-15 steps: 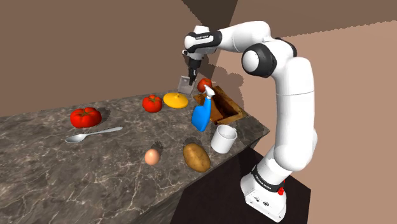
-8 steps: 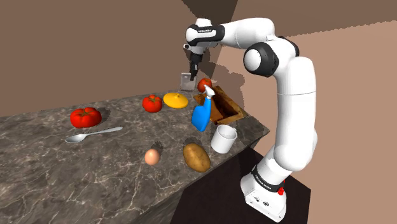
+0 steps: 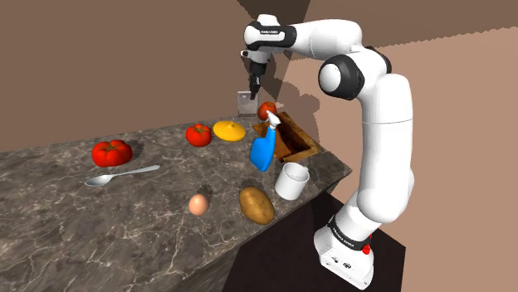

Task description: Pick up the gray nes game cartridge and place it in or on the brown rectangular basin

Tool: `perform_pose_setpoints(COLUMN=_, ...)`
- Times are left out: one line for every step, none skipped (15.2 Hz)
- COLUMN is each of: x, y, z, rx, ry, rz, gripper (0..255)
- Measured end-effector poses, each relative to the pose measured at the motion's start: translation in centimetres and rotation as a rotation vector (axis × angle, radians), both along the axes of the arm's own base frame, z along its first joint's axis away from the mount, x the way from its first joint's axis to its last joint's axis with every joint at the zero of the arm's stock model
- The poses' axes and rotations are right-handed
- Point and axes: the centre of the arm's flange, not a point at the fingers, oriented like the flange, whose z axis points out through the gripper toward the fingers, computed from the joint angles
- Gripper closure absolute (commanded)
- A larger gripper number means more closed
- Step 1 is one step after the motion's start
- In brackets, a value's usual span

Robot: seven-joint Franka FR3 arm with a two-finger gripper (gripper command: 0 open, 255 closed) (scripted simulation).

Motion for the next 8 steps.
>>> perform_pose_setpoints(x=0.0, y=-0.1, z=0.3, rx=0.004, ry=0.01, rz=0.001, gripper=255)
perform_pose_setpoints(x=0.0, y=0.0, z=1.1, rx=0.001, ry=0.002, rz=0.001, gripper=255)
perform_pose_setpoints(x=0.0, y=0.0, z=1.6, rx=0.001, ry=0.003, rz=0.0, gripper=255)
perform_pose_setpoints(x=0.0, y=0.0, z=2.0, rx=0.003, ry=0.008, rz=0.0, gripper=255)
perform_pose_setpoints(x=-0.1, y=-0.2, z=2.7, rx=0.002, ry=0.004, rz=0.002, gripper=255)
perform_pose_setpoints(x=-0.1, y=0.0, z=3.7, rx=-0.003, ry=-0.011, rz=0.002, gripper=255)
perform_pose_setpoints(x=0.1, y=-0.1, z=4.4, rx=-0.006, ry=-0.018, rz=0.002, gripper=255)
perform_pose_setpoints(x=0.0, y=-0.1, z=4.6, rx=-0.003, ry=-0.008, rz=0.001, gripper=255)
